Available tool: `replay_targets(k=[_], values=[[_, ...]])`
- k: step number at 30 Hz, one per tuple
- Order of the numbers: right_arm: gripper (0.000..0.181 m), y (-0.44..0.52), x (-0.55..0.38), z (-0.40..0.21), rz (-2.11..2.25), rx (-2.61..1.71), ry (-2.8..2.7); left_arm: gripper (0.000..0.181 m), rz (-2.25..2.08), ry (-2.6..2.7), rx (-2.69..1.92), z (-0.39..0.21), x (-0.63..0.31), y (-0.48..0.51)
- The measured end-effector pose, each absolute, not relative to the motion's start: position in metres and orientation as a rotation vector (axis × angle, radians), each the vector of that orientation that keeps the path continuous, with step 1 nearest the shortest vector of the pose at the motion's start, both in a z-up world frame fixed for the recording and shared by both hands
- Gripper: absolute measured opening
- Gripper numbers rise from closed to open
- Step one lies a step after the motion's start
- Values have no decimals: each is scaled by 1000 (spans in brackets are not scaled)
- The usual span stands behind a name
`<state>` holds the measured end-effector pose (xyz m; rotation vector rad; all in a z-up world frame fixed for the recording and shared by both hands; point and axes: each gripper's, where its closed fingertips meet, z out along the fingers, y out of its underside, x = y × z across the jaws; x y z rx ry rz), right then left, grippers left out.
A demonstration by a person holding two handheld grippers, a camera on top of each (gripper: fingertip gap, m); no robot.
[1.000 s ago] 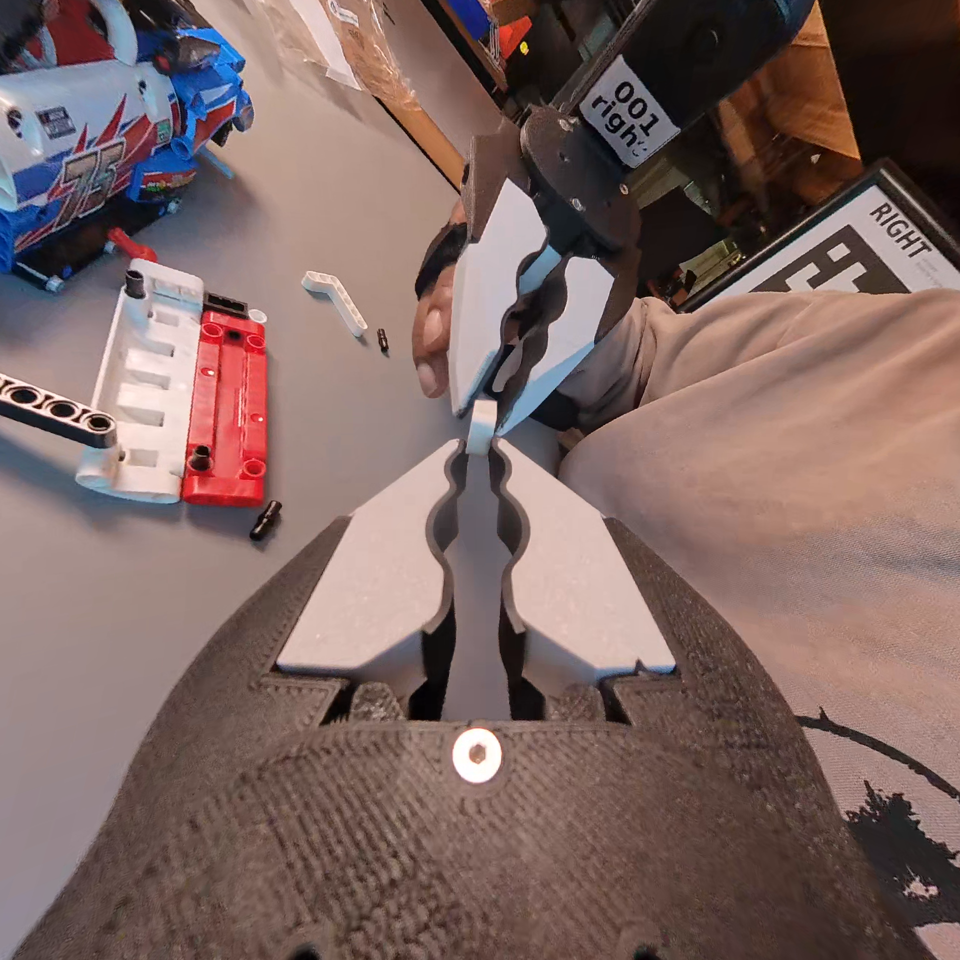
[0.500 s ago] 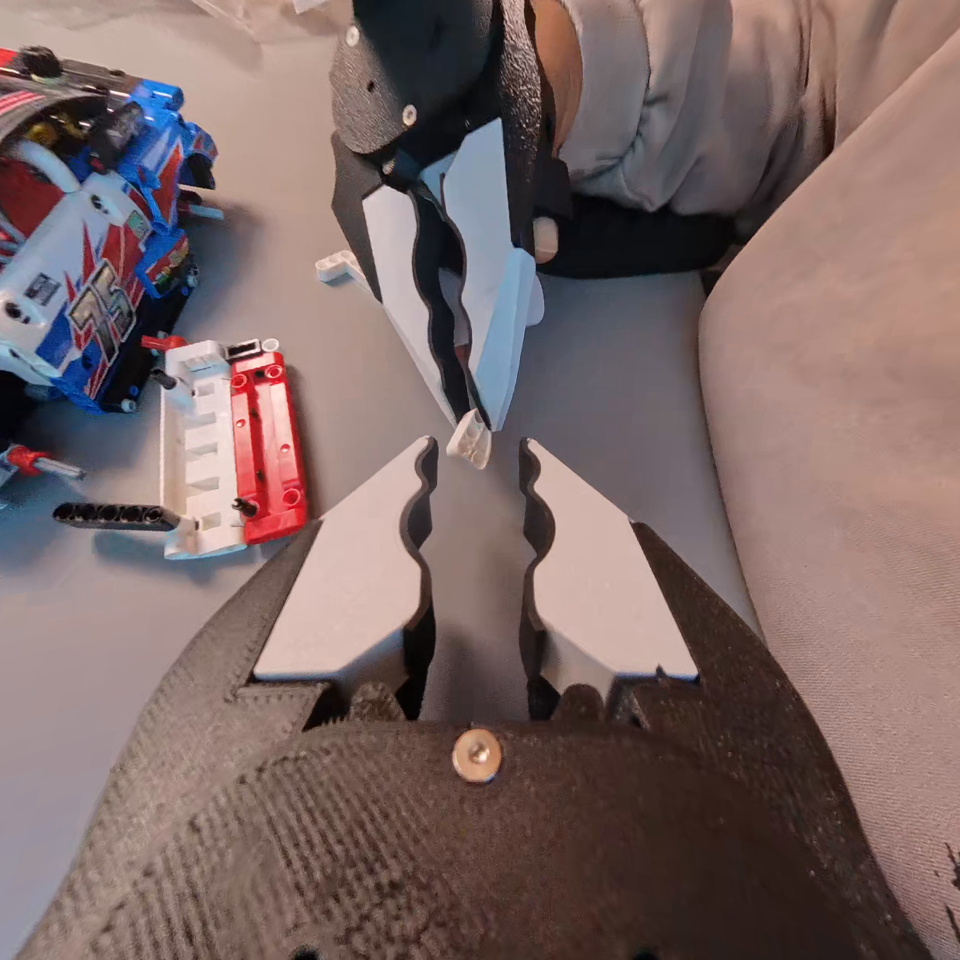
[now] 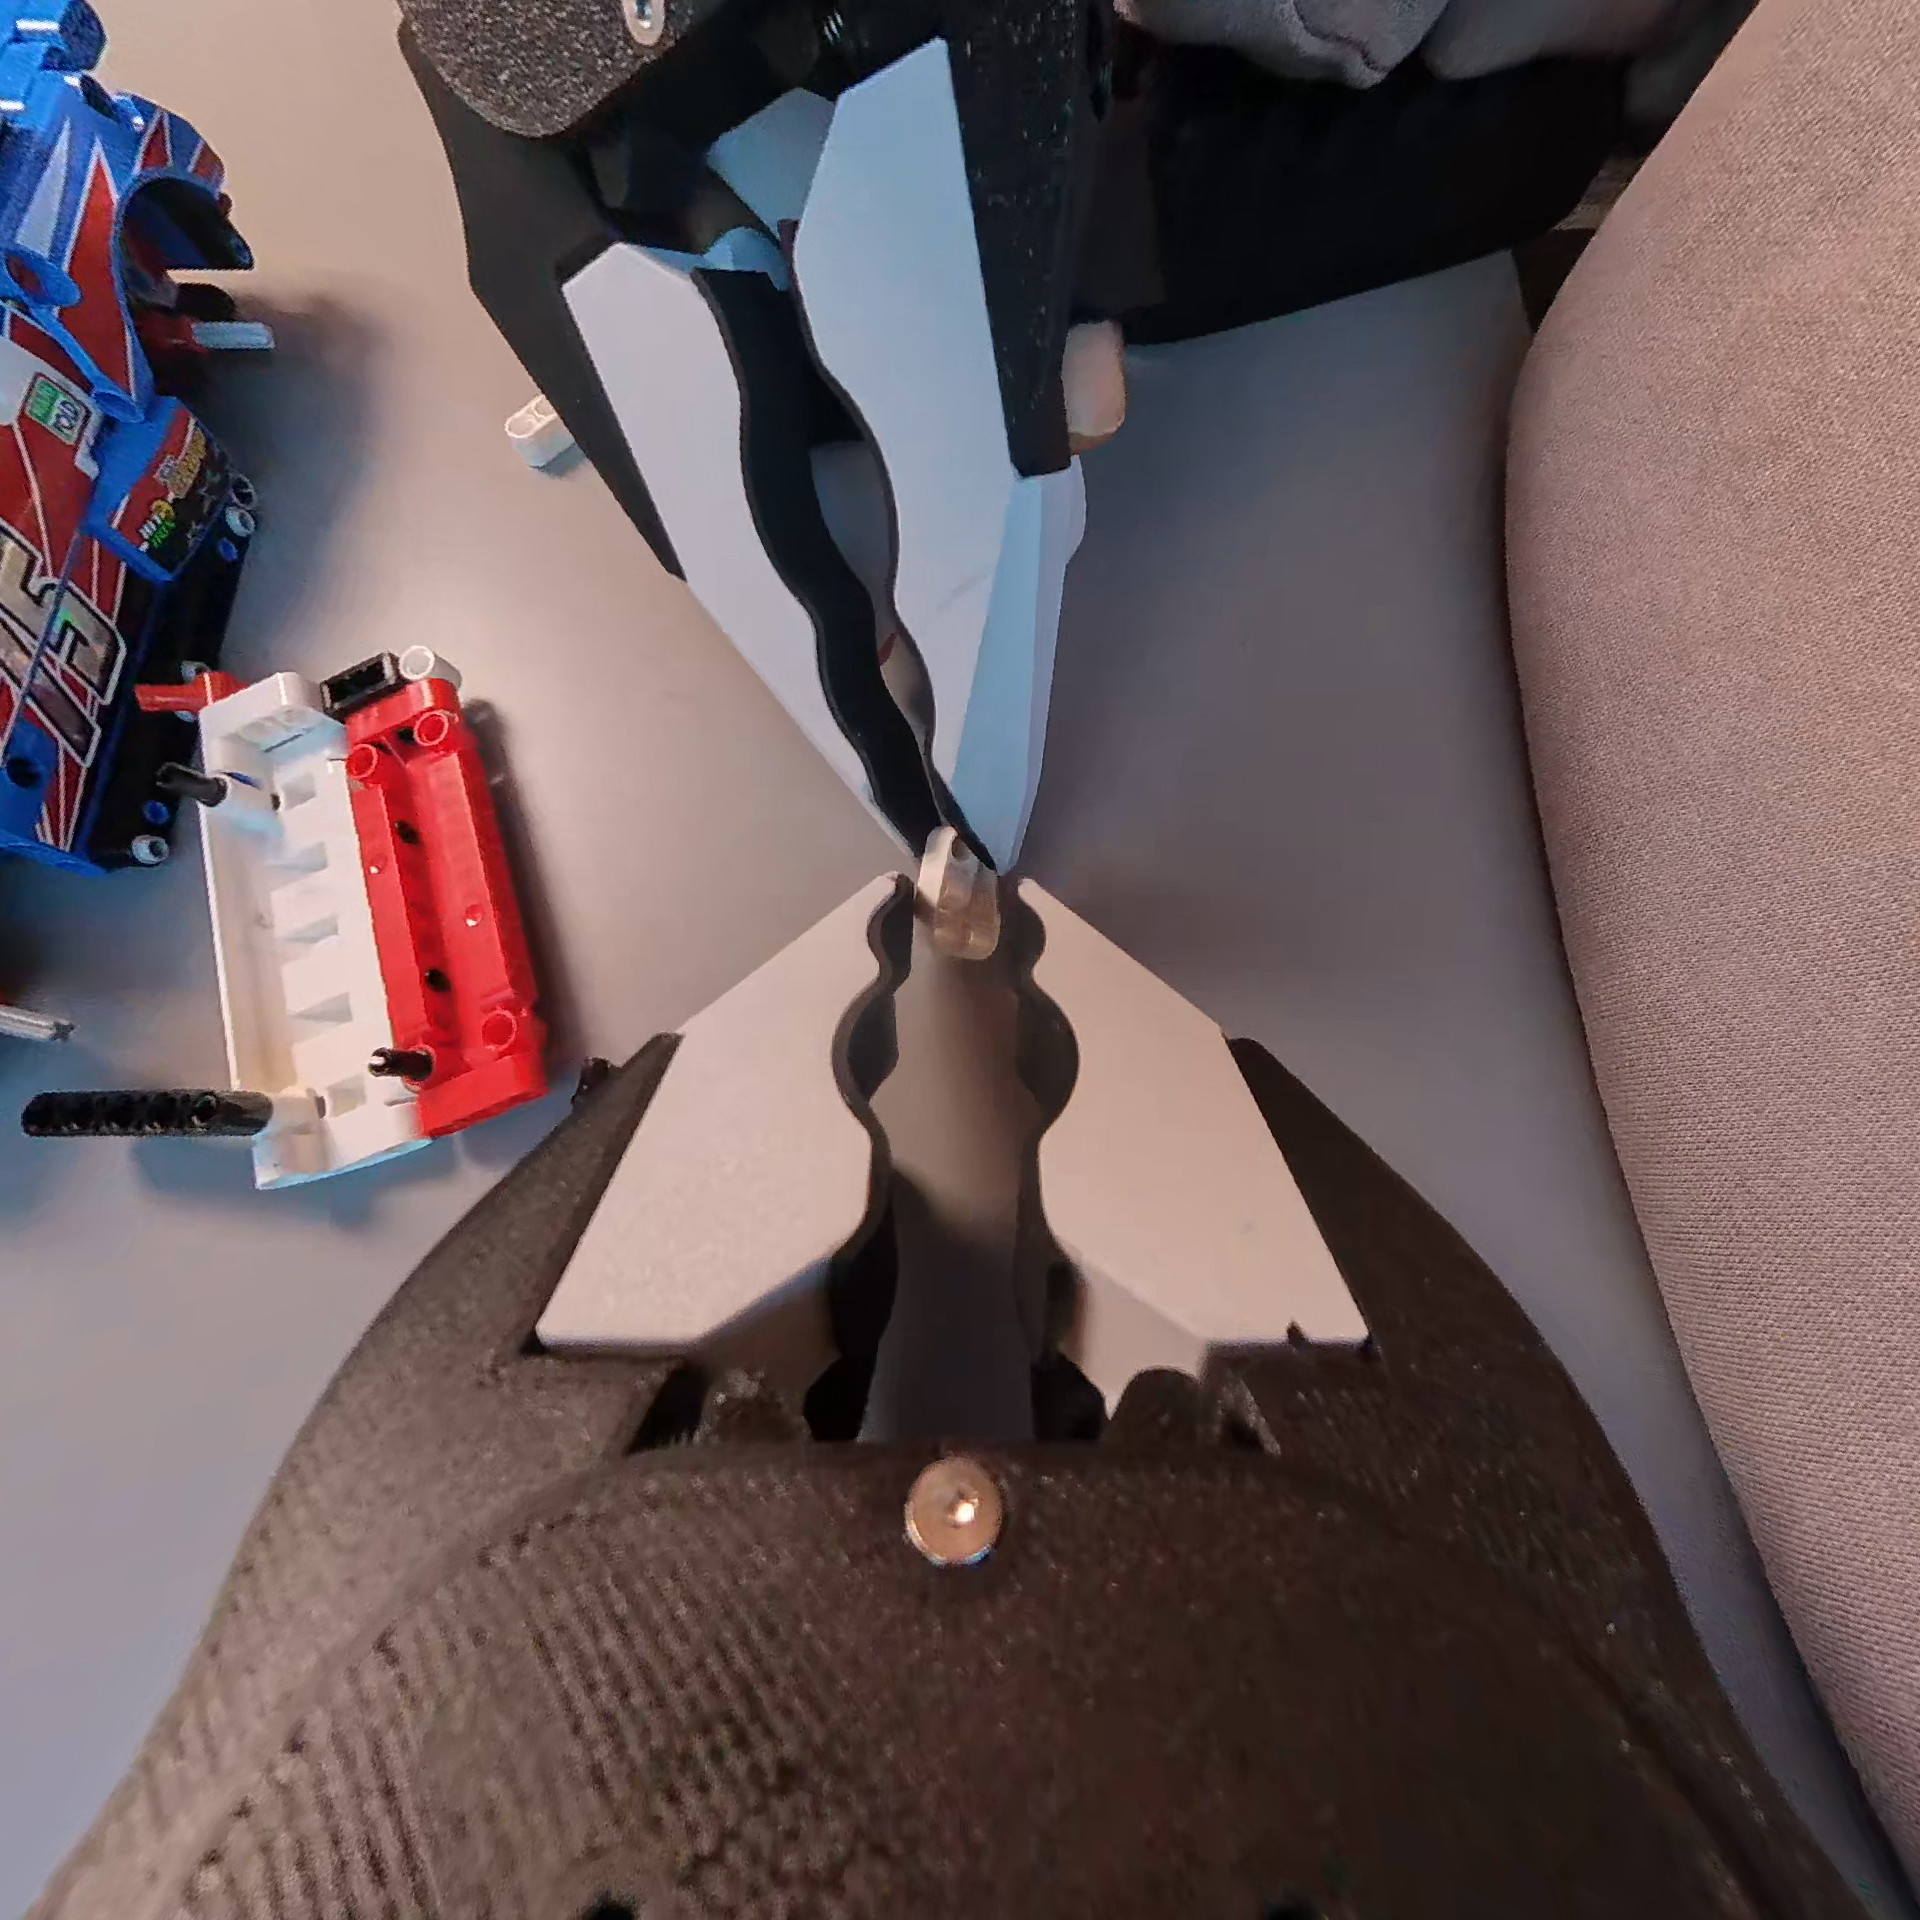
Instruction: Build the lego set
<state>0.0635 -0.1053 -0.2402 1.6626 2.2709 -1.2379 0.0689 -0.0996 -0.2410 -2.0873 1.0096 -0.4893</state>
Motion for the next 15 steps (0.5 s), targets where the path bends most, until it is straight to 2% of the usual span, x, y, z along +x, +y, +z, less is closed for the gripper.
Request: replay_targets(k=[6,10,15], values=[[9,-95,58,-241,-1209,1715,2346,15,-533,898,-2160,-242,64,-95],[9,-87,57,-241,-1193,1740,2386,25,-538,856,-2189,-241,58,-93],[16,-83,56,-238,-1198,1717,2468,28,-513,881,-2172,-239,52,-96]])
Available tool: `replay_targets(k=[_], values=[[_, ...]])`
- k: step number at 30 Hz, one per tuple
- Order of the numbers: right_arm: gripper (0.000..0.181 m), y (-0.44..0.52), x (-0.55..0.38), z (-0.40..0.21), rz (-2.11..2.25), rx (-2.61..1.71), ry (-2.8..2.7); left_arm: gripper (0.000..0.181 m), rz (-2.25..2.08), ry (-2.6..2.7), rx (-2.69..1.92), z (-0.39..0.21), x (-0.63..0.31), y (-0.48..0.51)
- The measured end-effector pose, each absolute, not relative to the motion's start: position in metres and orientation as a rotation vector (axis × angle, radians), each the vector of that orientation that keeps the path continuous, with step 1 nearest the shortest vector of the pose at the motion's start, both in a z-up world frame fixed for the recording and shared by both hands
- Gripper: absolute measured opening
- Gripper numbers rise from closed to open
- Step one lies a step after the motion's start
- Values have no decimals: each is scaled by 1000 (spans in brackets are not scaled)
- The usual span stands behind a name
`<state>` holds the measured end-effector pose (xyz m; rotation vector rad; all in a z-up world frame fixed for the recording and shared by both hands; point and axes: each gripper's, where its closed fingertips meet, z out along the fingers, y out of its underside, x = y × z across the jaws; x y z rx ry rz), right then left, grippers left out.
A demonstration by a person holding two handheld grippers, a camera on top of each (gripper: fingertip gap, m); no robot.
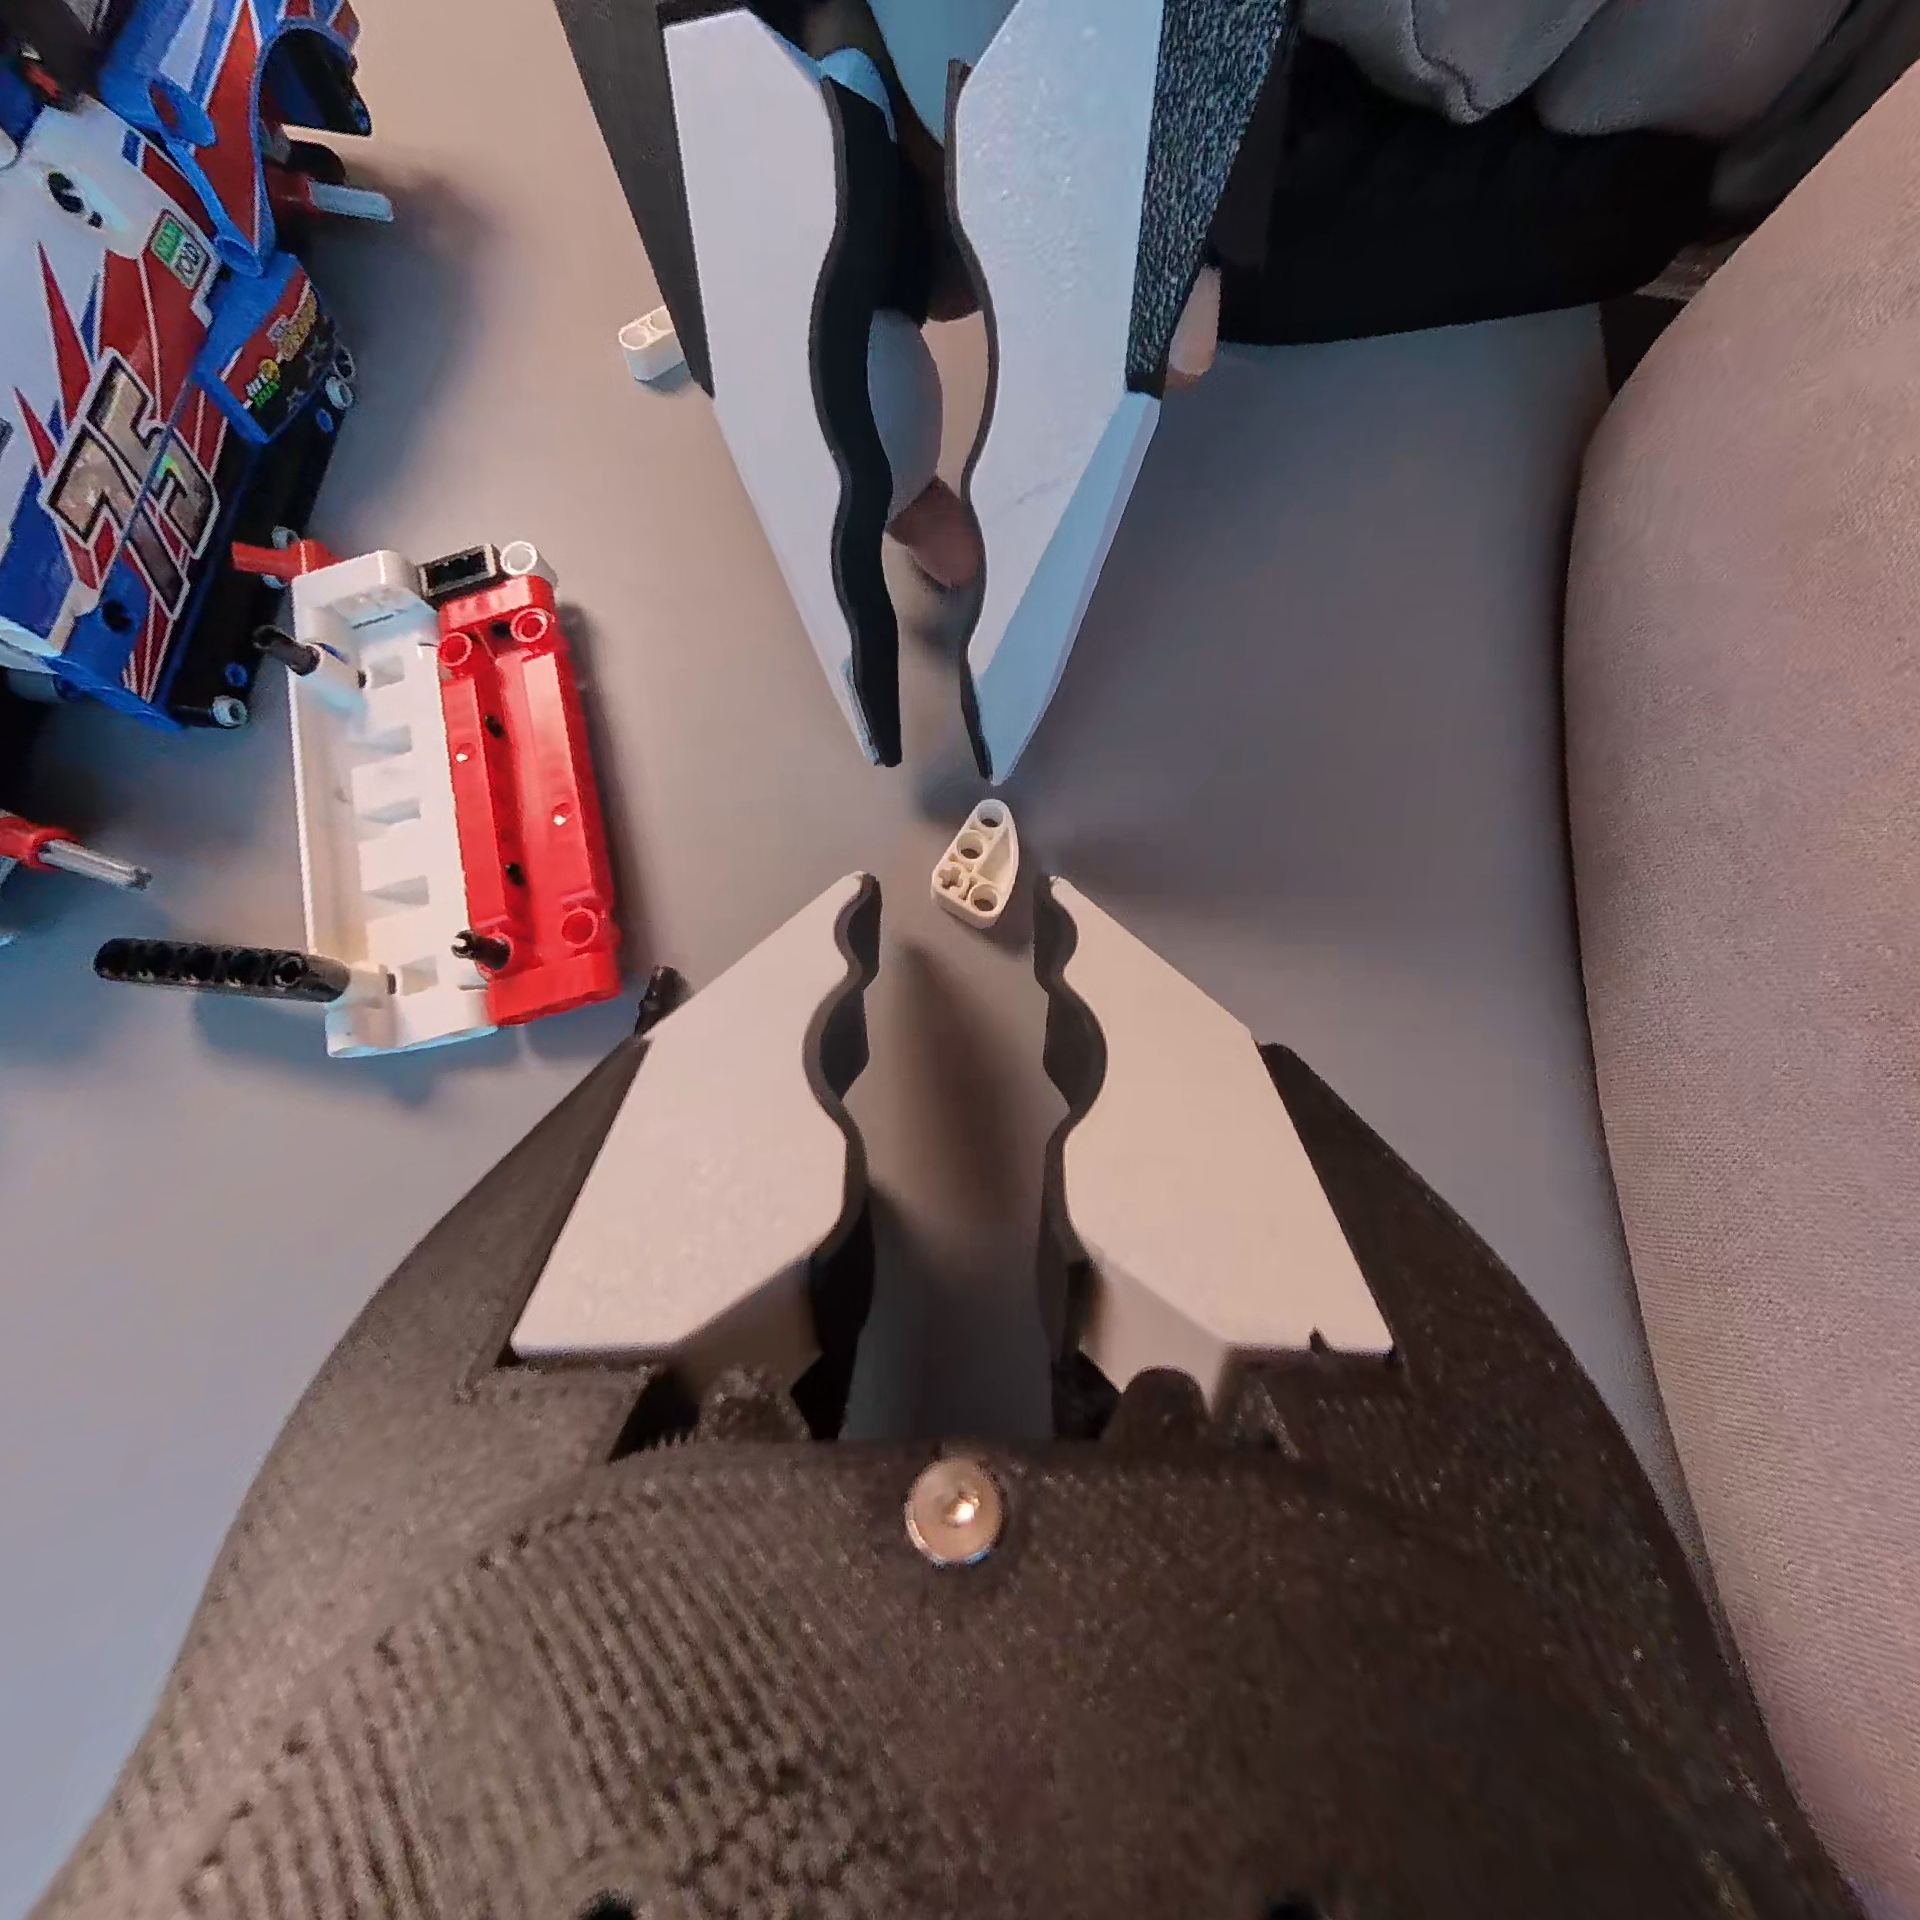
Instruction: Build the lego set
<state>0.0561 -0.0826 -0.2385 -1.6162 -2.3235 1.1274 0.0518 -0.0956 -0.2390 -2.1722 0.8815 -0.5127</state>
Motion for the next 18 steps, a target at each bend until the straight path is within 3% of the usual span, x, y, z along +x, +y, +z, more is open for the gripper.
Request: replay_targets(k=[8,18], values=[[20,-94,62,-241,971,-1298,-2441,30,-474,996,-2136,-243,55,-101],[12,-83,54,-241,893,-1286,-2393,23,-491,1015,-2133,-242,60,-105]])
